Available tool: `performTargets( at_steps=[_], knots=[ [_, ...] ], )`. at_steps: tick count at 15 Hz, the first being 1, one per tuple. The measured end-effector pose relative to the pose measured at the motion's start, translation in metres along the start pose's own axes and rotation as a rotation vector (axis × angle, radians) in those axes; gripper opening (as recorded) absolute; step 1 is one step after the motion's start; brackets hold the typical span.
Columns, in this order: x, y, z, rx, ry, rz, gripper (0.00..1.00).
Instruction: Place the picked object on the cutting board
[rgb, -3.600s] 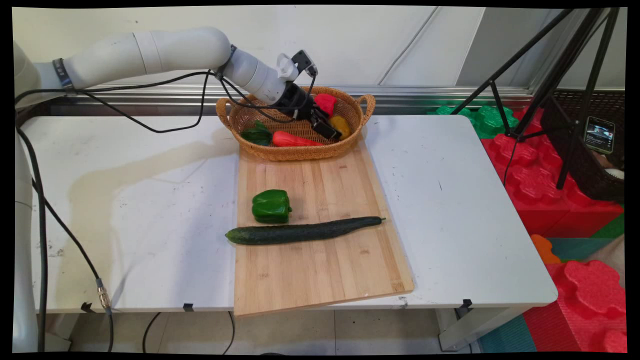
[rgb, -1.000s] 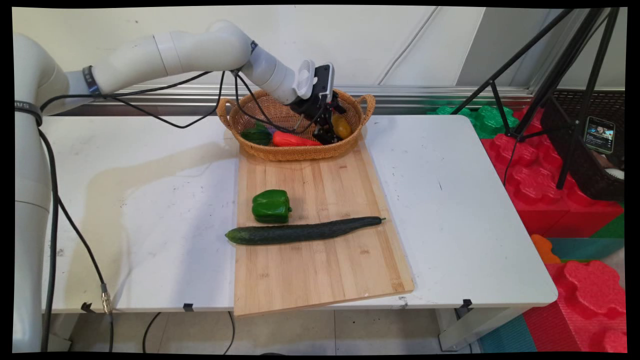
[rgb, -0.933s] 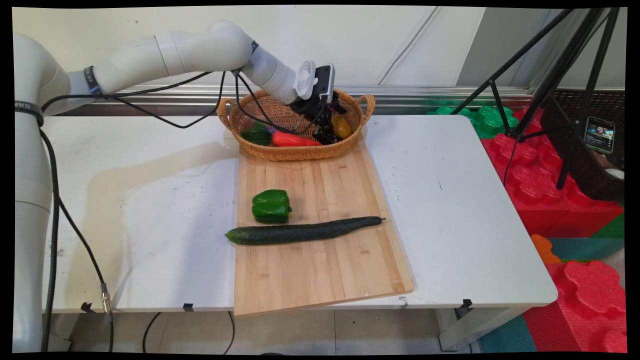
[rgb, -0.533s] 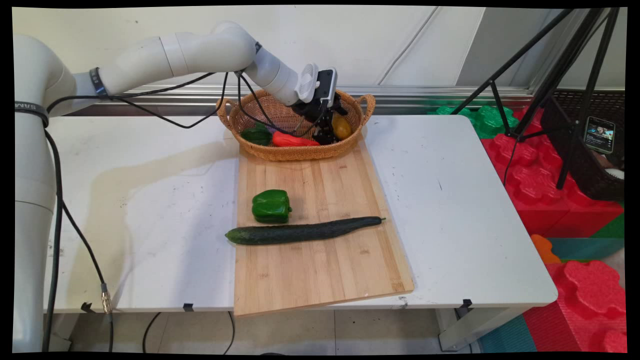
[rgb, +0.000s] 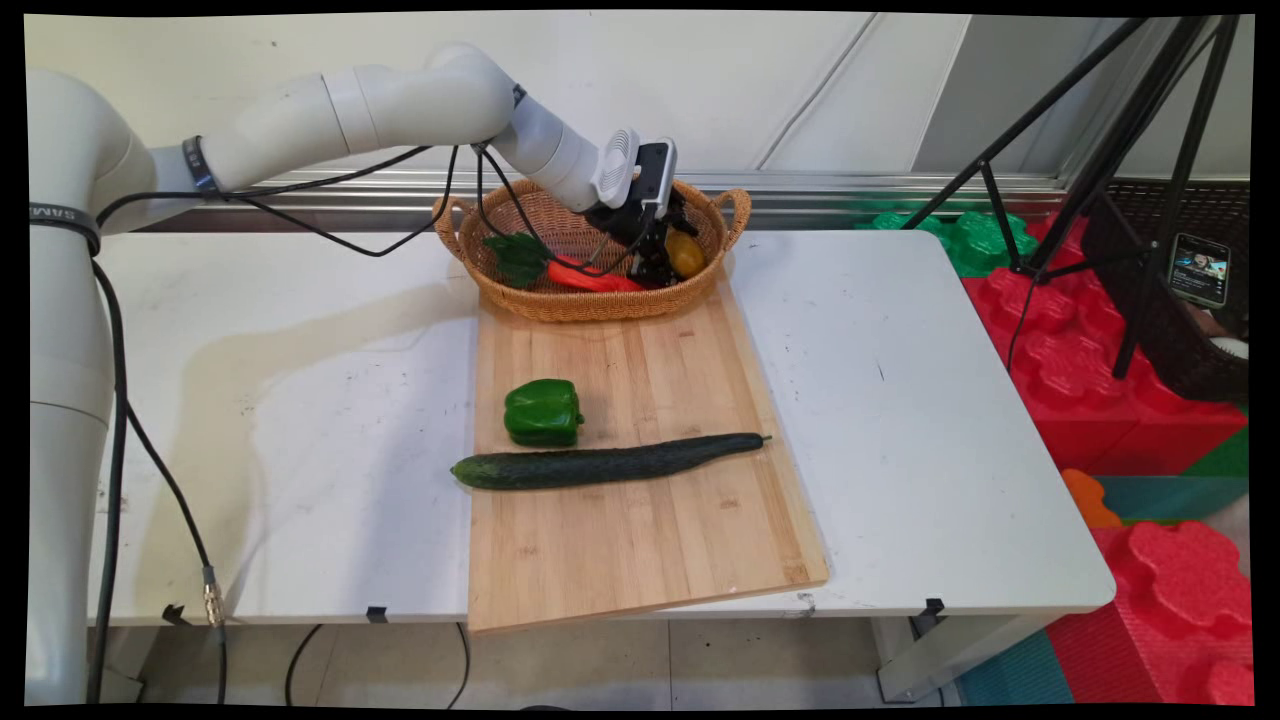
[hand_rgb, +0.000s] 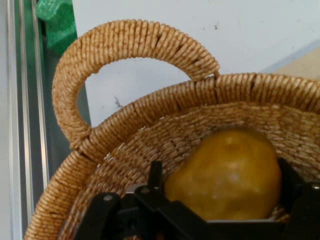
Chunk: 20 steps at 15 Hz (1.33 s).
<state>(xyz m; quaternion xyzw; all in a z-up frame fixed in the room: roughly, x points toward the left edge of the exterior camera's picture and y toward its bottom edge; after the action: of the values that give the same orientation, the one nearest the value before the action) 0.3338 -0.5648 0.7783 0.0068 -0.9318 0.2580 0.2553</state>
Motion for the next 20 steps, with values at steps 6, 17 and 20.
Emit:
performTargets(
  at_steps=[6,17,20],
  knots=[
    [0.001,0.001,-0.004,0.009,0.001,0.006,0.00],
    [0.008,0.005,-0.039,0.060,0.029,-0.040,0.00],
    [0.011,0.009,-0.055,0.071,0.044,-0.072,0.00]
  ],
)
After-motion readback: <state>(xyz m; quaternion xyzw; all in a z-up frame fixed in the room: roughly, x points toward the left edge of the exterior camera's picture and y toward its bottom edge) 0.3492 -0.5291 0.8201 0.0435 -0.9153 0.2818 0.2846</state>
